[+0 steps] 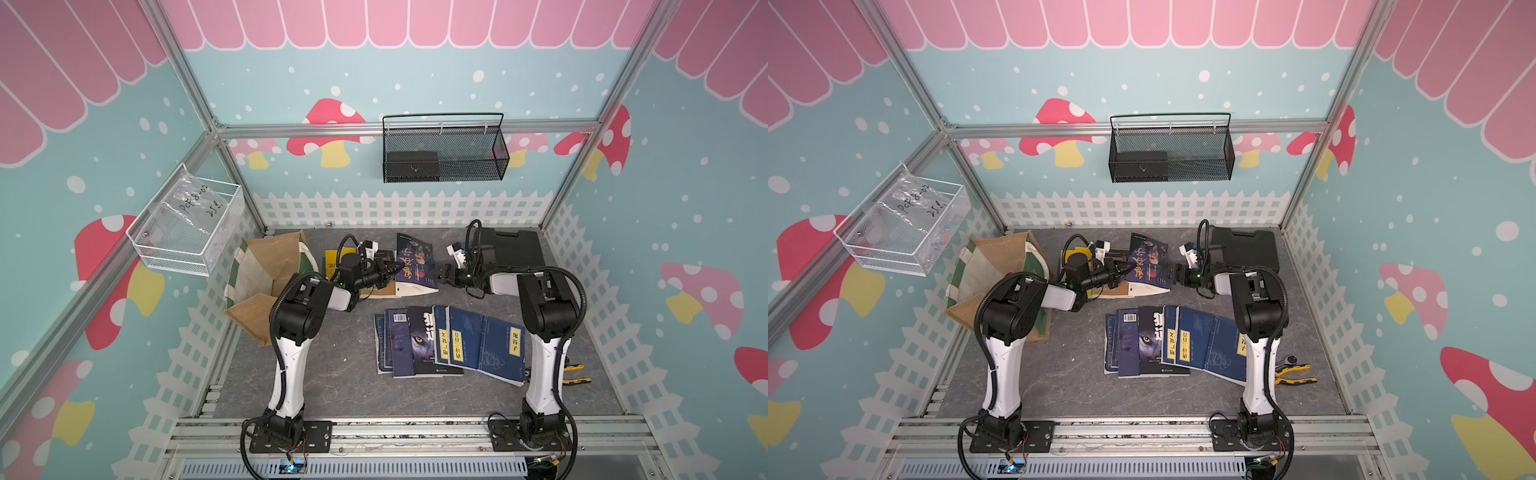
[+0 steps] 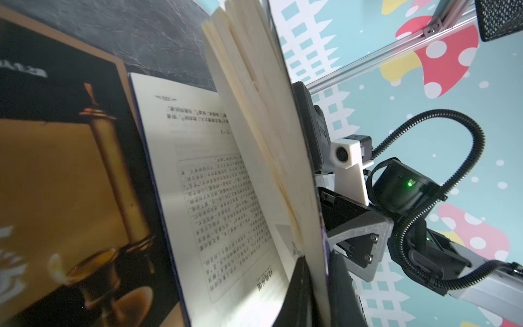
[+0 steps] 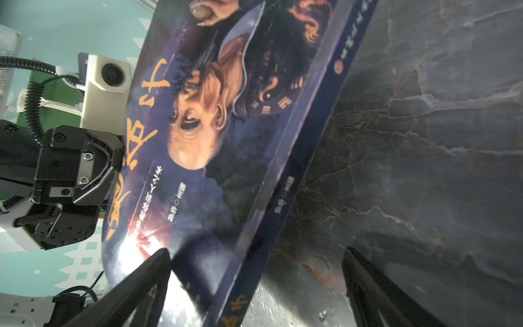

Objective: Put the books into the canvas bag
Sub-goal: Pick up the book from the center of the board.

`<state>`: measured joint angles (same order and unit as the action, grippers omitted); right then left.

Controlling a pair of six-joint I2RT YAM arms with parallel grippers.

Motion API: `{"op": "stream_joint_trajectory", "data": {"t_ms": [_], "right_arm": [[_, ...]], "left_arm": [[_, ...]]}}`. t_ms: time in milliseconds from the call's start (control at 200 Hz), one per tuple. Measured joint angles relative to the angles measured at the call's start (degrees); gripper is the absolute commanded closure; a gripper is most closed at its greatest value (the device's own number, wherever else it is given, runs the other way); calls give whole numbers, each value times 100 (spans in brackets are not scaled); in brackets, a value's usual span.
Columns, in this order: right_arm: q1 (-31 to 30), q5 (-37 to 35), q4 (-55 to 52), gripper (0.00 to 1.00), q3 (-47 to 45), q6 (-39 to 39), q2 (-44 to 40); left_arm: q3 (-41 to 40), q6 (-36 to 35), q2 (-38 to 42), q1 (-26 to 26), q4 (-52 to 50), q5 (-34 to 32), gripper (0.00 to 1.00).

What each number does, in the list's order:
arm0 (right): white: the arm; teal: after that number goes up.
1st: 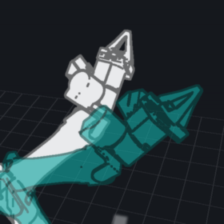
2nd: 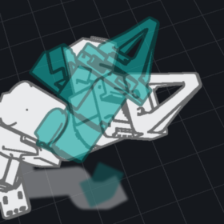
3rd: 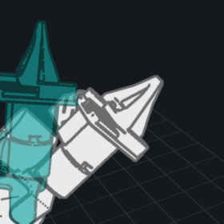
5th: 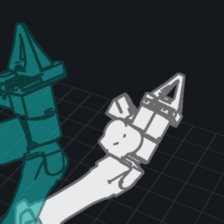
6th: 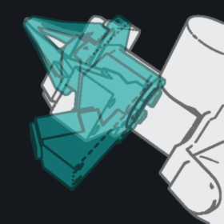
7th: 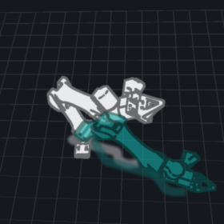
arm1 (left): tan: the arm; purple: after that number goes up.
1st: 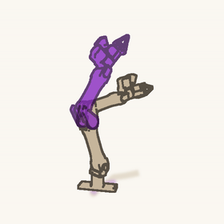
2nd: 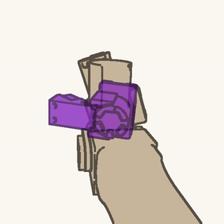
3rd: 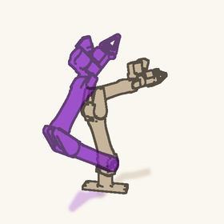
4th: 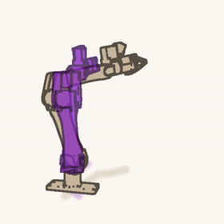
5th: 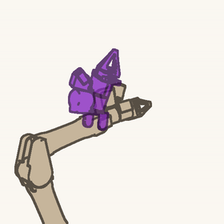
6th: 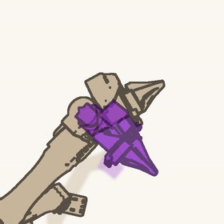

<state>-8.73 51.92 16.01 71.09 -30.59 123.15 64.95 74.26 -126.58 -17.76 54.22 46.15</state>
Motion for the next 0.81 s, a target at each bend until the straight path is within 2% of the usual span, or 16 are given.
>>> {"op": "stream_joint_trajectory", "data": {"t_ms": [155, 375, 465, 510, 630, 650, 680, 720, 755, 806], "right_arm": [[-28, 310, 577, 11, -2, -470, 50], [-15, 802, 1884, 42, -33, -1506, 223], [-17, 890, 2140, 61, -55, -1755, 297], [-15, 911, 2138, 70, -59, -1808, 304], [-24, 907, 2031, 83, -57, -1705, 295], [-26, 896, 1958, 84, -57, -1670, 284], [-31, 883, 1864, 87, -57, -1609, 271], [-37, 839, 1700, 93, -59, -1515, 219], [-46, 796, 1521, 100, -59, -1434, 157], [-61, 702, 1257, 100, -63, -1294, 20]], "left_arm": [[0, -376, 22, -37, -514, 44, 100], [0, -1067, 269, -81, -1405, -13, 99], [0, -1366, 431, -101, -1762, -31, 84], [0, -1508, 505, -116, -1926, -48, 72], [0, -1875, 726, -160, -2441, -63, 44], [2, -1993, 778, -173, -2549, -68, 37], [2, -2065, 846, -188, -2712, -98, 21], [2, -2223, 968, -201, -2968, -146, 4], [4, -2343, 1097, -214, -3235, -227, 1], [24, -2529, 1329, -221, -3679, -337, 1]]}}
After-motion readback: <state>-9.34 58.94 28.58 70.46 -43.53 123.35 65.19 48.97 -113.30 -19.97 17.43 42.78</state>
